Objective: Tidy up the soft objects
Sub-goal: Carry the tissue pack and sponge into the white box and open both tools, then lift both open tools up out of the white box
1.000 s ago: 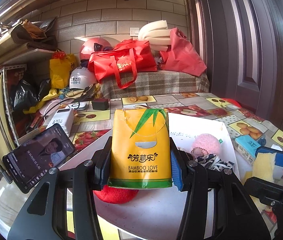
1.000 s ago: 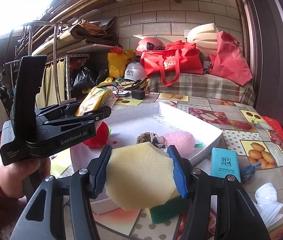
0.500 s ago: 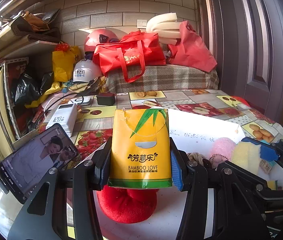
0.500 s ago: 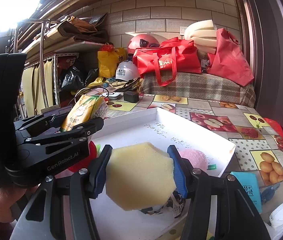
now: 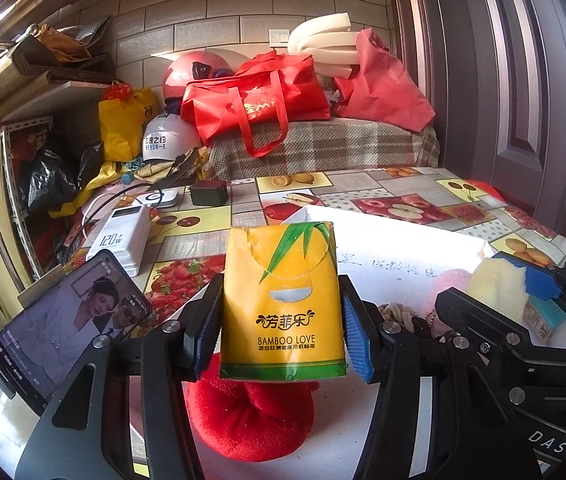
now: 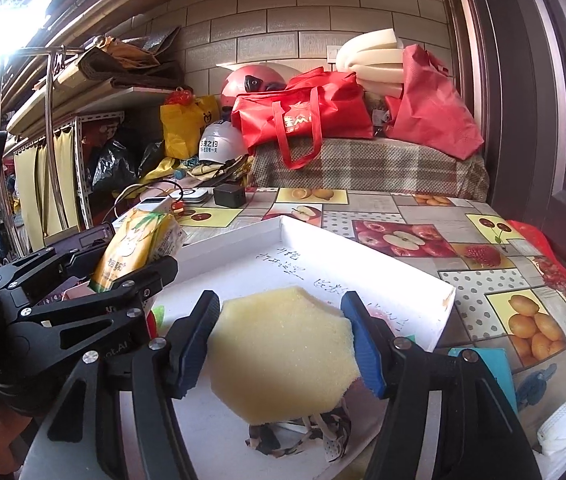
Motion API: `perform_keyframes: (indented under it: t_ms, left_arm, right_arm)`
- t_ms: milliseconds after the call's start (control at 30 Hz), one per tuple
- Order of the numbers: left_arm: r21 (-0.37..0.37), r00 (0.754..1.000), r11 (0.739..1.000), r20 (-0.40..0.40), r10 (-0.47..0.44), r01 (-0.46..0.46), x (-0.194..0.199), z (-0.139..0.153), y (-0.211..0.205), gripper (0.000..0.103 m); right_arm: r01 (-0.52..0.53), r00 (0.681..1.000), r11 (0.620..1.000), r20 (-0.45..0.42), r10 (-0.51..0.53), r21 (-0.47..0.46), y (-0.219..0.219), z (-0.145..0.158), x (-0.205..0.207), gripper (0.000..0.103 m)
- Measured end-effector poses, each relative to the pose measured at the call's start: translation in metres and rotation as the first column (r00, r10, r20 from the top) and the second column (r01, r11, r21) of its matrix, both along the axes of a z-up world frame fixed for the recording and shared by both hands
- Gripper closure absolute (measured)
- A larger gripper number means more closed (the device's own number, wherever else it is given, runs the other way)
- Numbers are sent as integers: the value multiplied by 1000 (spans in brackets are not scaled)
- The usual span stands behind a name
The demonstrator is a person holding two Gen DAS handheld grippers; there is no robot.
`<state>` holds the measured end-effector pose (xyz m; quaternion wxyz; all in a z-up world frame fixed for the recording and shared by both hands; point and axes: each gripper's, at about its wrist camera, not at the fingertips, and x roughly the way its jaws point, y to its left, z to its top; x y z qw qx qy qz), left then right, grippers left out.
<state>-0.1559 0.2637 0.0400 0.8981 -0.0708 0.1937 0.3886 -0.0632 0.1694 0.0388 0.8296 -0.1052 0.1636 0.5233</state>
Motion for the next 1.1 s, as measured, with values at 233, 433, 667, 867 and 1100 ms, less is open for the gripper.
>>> perform_keyframes:
  t_ms: [233,433,667,867,1100]
  left_arm:
    - [-16,995,997,57,80,-80,-15,1,7,0]
    - [19,991,994,83,106,-108,-21,3,2,0]
    - [32,989,993,93,112,-115,-24,5,0,0]
    - [38,989,992,97,113,-118,-24,5,-1,0]
    - [50,987,991,112,116,-122,-27,8,-4,0]
  right_arm:
    - [44,999,998,-20,-44,35,-7,2,6,0]
    - [42,999,998,10,-42,51,-9,4,1,0]
    - [39,999,997,19,-40,59,-10,5,0,0]
    - [38,999,997,26,-40,65,-11,6,-1,0]
    - [37,998,996,38,-40,79,-13,8,-4,0]
